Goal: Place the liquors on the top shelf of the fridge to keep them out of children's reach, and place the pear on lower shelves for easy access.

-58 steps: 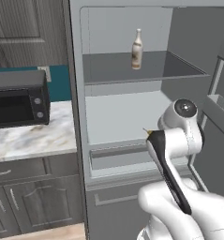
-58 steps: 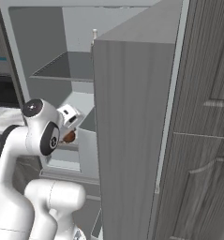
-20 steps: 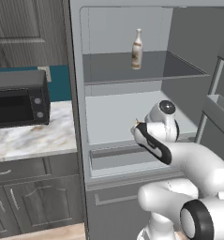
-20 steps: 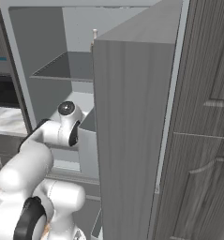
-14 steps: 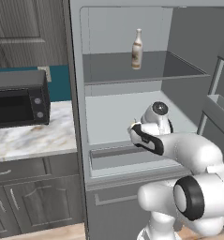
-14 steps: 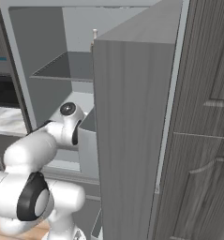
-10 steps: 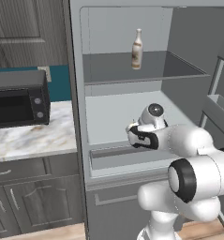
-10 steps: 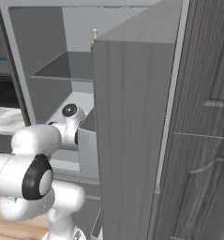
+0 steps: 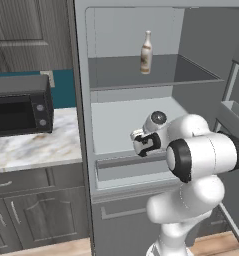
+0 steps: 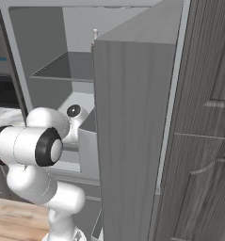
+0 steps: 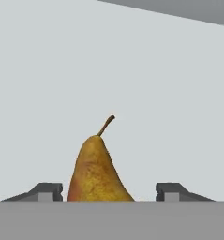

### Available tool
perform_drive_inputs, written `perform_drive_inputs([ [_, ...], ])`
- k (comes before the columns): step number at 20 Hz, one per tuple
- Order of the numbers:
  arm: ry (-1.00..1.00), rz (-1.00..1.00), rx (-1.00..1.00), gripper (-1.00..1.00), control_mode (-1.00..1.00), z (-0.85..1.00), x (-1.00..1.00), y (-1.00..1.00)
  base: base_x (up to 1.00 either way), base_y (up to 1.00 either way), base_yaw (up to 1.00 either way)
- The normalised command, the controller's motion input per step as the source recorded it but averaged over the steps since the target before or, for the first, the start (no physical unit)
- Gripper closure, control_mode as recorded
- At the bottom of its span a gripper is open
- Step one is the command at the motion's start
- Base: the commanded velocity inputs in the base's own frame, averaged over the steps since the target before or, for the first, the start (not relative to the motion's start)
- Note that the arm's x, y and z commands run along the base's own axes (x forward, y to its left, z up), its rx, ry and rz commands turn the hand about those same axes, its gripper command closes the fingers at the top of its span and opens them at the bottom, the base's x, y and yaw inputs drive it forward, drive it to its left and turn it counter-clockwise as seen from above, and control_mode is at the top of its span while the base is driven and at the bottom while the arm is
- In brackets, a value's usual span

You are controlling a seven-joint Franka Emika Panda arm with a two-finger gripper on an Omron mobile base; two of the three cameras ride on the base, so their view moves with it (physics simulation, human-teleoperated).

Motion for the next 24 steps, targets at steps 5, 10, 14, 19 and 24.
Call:
perform_drive_inputs([
  [5, 0.0, 0.0, 0.0, -1.0, -1.0, 0.0, 0.02, 0.0, 0.0, 0.0, 0.0],
  [10, 0.0, 0.0, 0.0, -1.0, -1.0, 0.18, -0.31, 0.0, 0.0, 0.0, 0.0],
  [14, 0.0, 0.0, 0.0, -1.0, -1.0, 0.33, -0.73, 0.0, 0.0, 0.0, 0.0],
  [19, -0.01, 0.0, 0.0, -1.0, -1.0, 0.41, -0.8, -0.04, 0.0, 0.0, 0.0],
  [24, 0.0, 0.0, 0.0, -1.0, -1.0, 0.69, -0.86, -0.03, 0.0, 0.0, 0.0],
])
